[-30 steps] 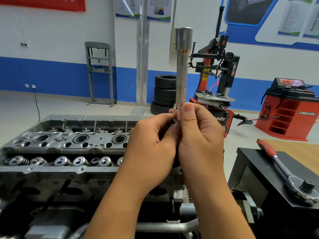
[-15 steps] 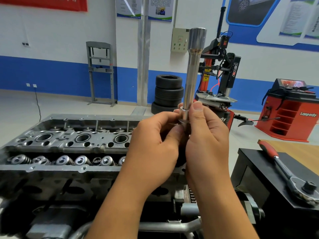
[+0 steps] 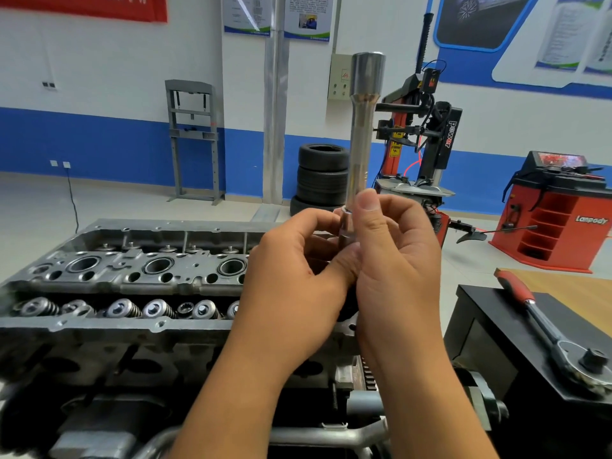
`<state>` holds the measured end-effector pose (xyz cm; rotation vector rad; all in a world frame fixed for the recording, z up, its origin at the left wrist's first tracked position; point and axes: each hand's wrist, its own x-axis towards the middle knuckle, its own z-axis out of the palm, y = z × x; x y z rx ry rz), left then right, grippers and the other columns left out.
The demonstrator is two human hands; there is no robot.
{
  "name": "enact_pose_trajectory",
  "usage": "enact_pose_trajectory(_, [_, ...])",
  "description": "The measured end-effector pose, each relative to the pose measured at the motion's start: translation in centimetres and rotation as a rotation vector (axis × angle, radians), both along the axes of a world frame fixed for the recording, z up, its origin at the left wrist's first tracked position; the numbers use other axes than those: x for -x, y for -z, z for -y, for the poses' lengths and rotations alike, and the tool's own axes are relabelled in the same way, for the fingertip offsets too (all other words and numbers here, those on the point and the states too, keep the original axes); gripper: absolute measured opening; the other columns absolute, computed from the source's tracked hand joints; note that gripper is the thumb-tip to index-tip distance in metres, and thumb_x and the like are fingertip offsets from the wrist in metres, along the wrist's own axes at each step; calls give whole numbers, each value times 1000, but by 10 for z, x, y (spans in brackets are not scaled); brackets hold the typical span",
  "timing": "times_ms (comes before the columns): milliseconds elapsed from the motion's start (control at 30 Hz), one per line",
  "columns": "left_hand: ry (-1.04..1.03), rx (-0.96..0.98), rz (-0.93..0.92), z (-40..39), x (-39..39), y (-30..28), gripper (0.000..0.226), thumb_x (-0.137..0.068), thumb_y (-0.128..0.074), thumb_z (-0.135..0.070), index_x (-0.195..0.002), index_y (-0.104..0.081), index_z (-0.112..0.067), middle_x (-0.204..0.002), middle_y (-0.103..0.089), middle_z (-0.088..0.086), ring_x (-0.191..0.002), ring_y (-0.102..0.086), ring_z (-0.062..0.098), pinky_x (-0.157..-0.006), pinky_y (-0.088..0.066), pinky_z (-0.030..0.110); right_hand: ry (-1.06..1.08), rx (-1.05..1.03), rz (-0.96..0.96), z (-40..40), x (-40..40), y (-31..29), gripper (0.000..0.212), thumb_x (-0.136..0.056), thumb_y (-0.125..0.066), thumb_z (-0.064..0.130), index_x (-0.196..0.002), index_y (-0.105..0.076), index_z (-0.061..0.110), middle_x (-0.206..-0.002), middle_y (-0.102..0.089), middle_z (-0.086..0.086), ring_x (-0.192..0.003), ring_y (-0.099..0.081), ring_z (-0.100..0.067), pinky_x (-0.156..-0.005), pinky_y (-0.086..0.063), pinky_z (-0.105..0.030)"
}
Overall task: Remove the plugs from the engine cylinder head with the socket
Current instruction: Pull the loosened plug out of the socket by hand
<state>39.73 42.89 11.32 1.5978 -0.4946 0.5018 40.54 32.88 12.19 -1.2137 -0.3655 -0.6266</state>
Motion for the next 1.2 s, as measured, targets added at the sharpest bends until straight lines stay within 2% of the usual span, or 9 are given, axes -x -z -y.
enact_pose_trajectory(100, [-69, -29, -8, 1, 0, 1, 13, -91, -79, -28, -100, -74, -35, -83, -78, -7, -77, -76, 14, -68, -63, 40, -1, -1, -5, 0, 0, 0, 29, -86, -71, 47, -90, -65, 19, -80, -70, 2, -72, -67, -14, -70, -61, -37])
enact_pose_trajectory(200, [-68, -112, -14, 2, 1, 0, 18, -93, -74, -32, -109, -75, -41, -87, -79, -13, -81, -76, 10, -75, -63, 41, 18, 10, 3, -1, -1, 1, 33, -90, -64, 49, -90, -66, 15, -76, -67, 3, -72, -64, -13, -70, -58, -34])
enact_pose_trajectory(267, [-72, -177, -10, 1, 1, -1, 28, -94, -73, -23, -113, -73, -43, -91, -78, -17, -87, -75, 5, -79, -63, 39, 49, 23, 4, -1, -2, 2, 35, -93, -60, 49, -89, -65, 15, -75, -67, 3, -71, -64, -11, -68, -56, -30])
enact_pose_trajectory(367, [-103, -247, -2, 3, 2, -1, 39, -91, -74, -13, -117, -70, -42, -92, -77, -18, -88, -74, 3, -79, -62, 36, 57, 4, -13, 0, -2, 3, 38, -95, -58, 50, -89, -66, 13, -81, -70, -10, -75, -67, -16, -71, -59, -37])
enact_pose_trajectory(533, [-232, -288, 40, 9, 4, 1, 40, -86, -76, -18, -116, -70, -46, -93, -76, -22, -87, -72, 1, -77, -62, 34, -7, -68, -14, 1, -1, 2, 32, -84, -74, 46, -97, -62, 19, -88, -73, -12, -68, -69, -13, -62, -58, -28])
enact_pose_trajectory(700, [-335, -323, 47, 11, 7, 0, 31, -84, -76, -29, -109, -70, -46, -85, -73, -24, -75, -69, 1, -67, -63, 34, -16, -60, -27, -1, -2, 2, 42, -76, -74, 59, -89, -68, 19, -93, -74, -16, -72, -70, -18, -64, -60, -38])
enact_pose_trajectory(933, [-330, -371, 33, 9, 11, -4, 30, -78, -74, -29, -104, -65, -43, -83, -73, -20, -77, -70, 7, -70, -61, 38, 19, 12, -28, -2, 0, 2, 46, -89, -58, 60, -84, -70, 16, -94, -71, -20, -82, -69, -26, -82, -59, -63])
enact_pose_trajectory(1033, [-332, -368, 15, 9, 11, -4, 34, -78, -77, -29, -106, -66, -46, -84, -74, -22, -78, -71, 5, -73, -61, 36, 19, 19, -30, -1, 0, 2, 38, -93, -59, 56, -86, -70, 21, -93, -71, -19, -81, -69, -24, -79, -61, -59])
enact_pose_trajectory(1200, [-354, -384, 16, 8, 11, -4, 41, -80, -76, -28, -112, -69, -52, -85, -74, -26, -80, -70, 0, -75, -61, 32, -13, 23, -19, 1, -1, 3, 27, -79, -79, 51, -88, -64, 30, -94, -73, -15, -74, -69, -16, -69, -63, -41])
